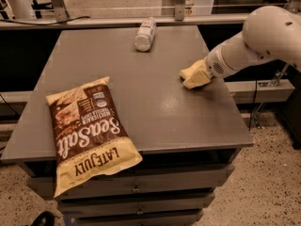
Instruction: Move sponge near brown chip bag
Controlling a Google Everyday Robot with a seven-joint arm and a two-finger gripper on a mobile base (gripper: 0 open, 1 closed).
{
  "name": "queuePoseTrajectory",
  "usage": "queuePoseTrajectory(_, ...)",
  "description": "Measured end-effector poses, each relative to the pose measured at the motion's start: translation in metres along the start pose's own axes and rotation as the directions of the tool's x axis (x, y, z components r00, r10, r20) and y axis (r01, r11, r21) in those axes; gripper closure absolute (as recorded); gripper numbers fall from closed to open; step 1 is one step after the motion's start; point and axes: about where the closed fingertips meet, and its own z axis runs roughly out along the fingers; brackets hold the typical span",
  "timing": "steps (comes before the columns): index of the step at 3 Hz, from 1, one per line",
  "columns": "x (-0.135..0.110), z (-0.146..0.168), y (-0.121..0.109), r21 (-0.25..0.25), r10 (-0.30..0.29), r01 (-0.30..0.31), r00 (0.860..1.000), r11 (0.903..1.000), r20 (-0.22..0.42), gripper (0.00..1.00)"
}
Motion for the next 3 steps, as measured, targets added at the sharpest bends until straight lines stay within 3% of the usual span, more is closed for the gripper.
queuePoseTrajectory(1, -0.009, -0.004, 0.001, -0.012, 0.023, -0.023, 0.999, 0.9997, 0.030, 0.65)
queuePoseTrajectory(2, -0.037, -0.036, 0.012, -0.037, -0.002, 0.006, 0.996, 0.9993, 0.092, 0.88)
queuePoseTrajectory(3, -0.067, -0.069, 0.049, -0.083, -0.059, 0.074, 0.983, 0.9937, 0.175, 1.00)
